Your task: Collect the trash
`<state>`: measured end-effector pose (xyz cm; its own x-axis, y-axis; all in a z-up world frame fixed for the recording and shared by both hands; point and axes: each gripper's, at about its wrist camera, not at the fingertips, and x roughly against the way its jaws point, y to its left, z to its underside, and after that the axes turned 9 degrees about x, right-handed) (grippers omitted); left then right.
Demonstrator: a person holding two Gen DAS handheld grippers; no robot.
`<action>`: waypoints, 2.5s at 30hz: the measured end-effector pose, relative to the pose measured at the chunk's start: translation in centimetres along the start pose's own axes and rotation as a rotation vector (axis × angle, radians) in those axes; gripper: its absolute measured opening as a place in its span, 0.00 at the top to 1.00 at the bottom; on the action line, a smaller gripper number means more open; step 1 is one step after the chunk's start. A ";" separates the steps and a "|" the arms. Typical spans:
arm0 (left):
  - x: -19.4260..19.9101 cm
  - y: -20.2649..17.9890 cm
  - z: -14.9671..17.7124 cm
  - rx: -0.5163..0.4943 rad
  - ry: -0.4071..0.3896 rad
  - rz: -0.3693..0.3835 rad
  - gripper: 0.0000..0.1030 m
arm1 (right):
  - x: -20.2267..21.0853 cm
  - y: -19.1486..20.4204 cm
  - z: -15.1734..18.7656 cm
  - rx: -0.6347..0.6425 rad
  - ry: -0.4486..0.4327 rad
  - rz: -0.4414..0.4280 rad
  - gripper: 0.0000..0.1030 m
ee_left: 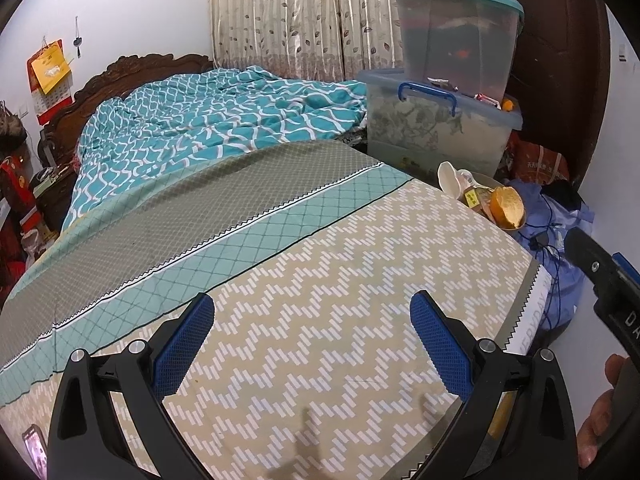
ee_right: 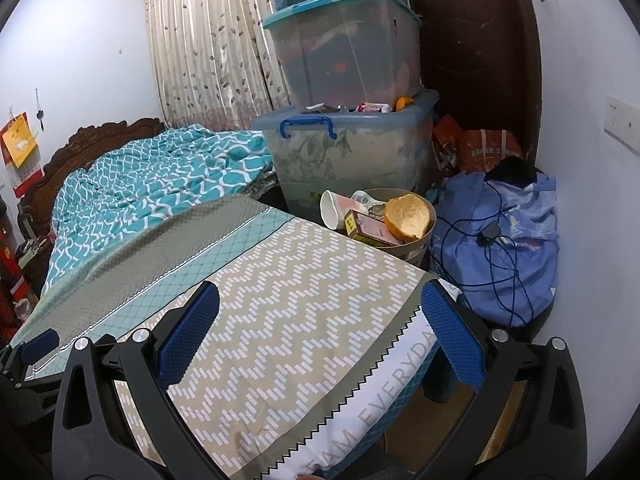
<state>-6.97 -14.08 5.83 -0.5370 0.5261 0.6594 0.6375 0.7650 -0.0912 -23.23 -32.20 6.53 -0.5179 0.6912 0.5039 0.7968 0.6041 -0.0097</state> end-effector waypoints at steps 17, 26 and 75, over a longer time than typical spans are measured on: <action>0.6 -0.3 0.4 -0.007 -0.010 -0.014 0.08 | 0.7 -1.0 -0.3 -0.020 -0.013 0.013 0.03; 0.7 -0.2 0.4 -0.010 -0.009 -0.015 0.08 | 1.3 -0.1 -0.5 0.006 -0.025 0.025 0.03; 1.7 -0.4 0.7 -0.034 -0.041 -0.031 0.08 | 2.1 -0.3 0.4 -0.029 -0.022 -0.017 0.03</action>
<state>-8.56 -13.19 6.48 -0.5783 0.5174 0.6307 0.6381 0.7686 -0.0454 -24.66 -30.81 7.27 -0.5382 0.6898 0.4843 0.7963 0.6044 0.0241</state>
